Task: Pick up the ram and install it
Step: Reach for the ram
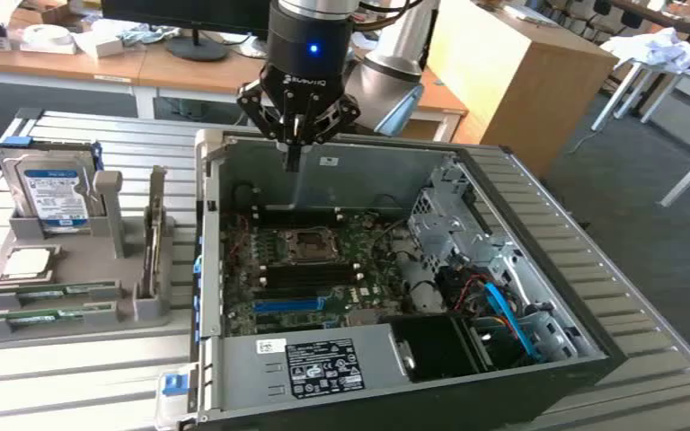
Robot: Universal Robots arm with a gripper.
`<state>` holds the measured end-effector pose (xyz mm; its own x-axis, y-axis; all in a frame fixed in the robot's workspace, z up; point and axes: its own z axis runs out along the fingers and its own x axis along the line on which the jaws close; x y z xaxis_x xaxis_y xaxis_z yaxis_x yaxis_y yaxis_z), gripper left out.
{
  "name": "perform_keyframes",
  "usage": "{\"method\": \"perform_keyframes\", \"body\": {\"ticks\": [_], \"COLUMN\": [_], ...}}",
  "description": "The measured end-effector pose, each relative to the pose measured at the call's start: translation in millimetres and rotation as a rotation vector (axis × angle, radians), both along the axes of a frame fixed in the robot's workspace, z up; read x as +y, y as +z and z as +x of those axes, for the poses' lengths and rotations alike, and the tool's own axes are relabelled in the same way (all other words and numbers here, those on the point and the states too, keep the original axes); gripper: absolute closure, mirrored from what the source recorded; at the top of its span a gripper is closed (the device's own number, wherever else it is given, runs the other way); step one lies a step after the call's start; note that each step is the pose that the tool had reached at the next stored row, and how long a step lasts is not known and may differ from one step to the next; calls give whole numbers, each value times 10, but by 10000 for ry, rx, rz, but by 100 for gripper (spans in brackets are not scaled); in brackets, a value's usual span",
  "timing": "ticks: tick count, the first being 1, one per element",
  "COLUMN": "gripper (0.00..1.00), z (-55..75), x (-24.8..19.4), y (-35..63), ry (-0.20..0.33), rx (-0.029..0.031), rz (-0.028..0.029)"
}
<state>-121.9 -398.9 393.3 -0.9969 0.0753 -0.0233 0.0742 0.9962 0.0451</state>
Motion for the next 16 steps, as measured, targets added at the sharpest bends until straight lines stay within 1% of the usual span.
{"method": "perform_keyframes", "body": {"ticks": [12, 16], "gripper": [90, 90], "z": [-3, -49], "x": [0, 0], "y": [-1, 0], "ry": [-1, -1], "rx": [-1, -1], "rz": [1, 0]}}
